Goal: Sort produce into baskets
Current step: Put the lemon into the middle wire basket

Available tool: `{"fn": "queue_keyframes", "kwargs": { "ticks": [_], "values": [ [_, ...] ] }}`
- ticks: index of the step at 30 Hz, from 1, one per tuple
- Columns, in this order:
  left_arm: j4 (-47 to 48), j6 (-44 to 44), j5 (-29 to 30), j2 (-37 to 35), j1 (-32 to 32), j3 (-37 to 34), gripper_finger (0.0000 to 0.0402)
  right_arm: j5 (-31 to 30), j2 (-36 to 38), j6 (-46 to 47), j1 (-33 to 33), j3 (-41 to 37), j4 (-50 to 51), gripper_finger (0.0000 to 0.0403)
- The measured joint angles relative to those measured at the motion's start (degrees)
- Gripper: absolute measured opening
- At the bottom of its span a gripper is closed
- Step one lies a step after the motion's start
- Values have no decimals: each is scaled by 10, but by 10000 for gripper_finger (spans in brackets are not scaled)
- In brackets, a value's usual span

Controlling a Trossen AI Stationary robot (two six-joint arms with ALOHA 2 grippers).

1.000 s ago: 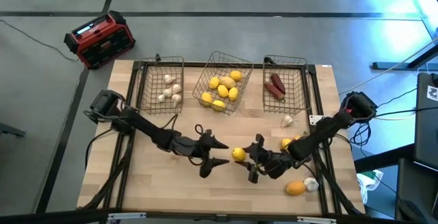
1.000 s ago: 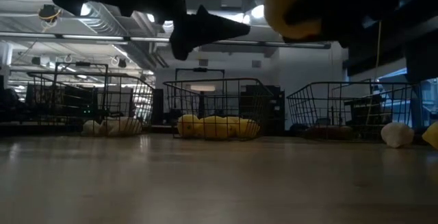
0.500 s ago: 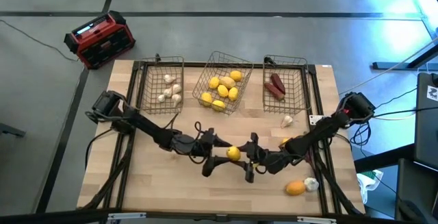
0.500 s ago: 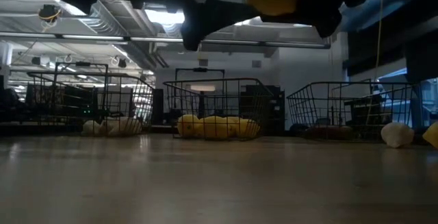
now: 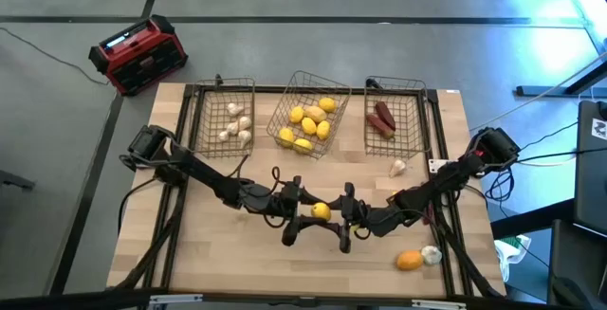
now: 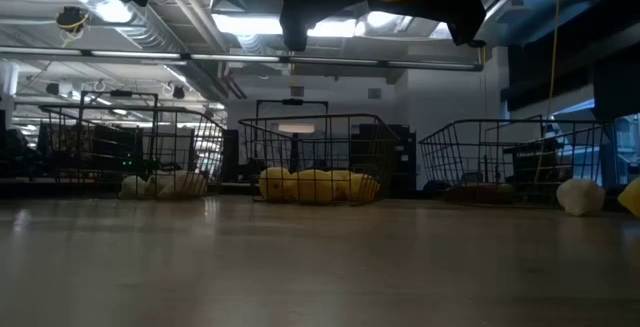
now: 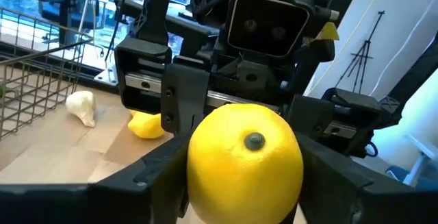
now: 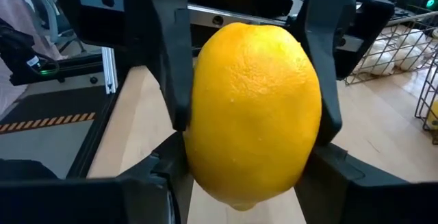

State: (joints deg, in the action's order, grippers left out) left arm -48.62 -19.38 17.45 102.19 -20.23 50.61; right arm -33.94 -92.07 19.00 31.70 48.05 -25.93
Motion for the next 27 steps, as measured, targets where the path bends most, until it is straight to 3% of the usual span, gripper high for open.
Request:
{"fn": "queue_keyframes", "kwargs": {
  "ticks": [5, 12, 21, 27],
  "values": [
    [1, 0, -1, 0, 0, 0, 196, -2, 0, 2, 0, 0, 0, 191],
    [1, -4, -3, 0, 1, 0, 203, 1, 0, 17, -3, 0, 0, 196],
    [9, 14, -6, -5, 5, 0, 198, 21, 1, 45, -3, 0, 23, 294],
    [126, 20, 0, -72, 13, 0, 197, 26, 1, 49, -2, 0, 53, 327]
  ]
}}
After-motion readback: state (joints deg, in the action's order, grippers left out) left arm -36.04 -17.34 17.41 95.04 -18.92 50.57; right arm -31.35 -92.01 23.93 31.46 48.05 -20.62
